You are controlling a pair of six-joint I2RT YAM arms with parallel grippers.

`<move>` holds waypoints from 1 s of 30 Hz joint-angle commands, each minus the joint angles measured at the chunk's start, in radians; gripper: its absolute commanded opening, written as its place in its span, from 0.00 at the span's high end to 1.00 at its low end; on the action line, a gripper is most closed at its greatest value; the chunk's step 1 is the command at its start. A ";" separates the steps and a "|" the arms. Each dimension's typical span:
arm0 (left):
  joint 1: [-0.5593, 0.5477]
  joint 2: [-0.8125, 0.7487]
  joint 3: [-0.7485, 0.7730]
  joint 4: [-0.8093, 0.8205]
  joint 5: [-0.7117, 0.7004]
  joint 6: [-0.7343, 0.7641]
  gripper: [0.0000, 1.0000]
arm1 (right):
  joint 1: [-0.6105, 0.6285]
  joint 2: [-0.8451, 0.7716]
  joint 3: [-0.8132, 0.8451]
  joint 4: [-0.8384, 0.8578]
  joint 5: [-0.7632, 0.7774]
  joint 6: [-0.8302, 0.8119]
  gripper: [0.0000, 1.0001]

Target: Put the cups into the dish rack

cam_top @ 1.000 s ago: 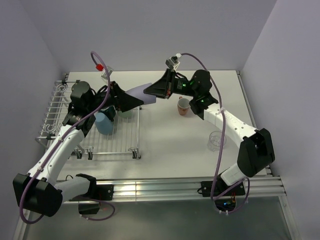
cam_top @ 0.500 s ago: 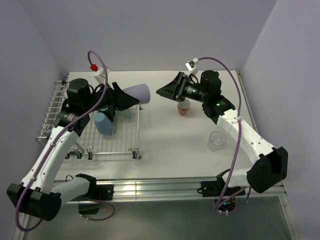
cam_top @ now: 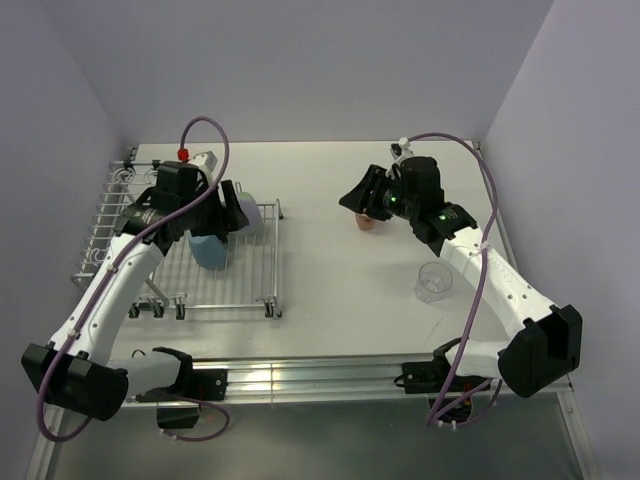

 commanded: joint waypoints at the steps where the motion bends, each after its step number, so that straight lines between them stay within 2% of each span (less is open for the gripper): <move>1: -0.026 0.025 0.006 -0.046 -0.140 0.025 1.00 | -0.002 -0.017 -0.002 -0.041 0.101 -0.070 0.47; 4: -0.057 0.074 0.014 -0.060 -0.150 0.022 1.00 | -0.002 -0.014 -0.007 -0.053 0.117 -0.086 0.47; 5: -0.064 0.103 0.017 -0.065 -0.200 0.024 1.00 | -0.002 -0.012 -0.007 -0.058 0.122 -0.089 0.47; 13: -0.119 0.215 0.046 -0.091 -0.301 0.012 1.00 | -0.002 -0.005 -0.017 -0.076 0.137 -0.112 0.47; 30: -0.136 0.336 0.043 -0.047 -0.297 0.016 0.94 | -0.002 0.014 -0.019 -0.076 0.138 -0.124 0.47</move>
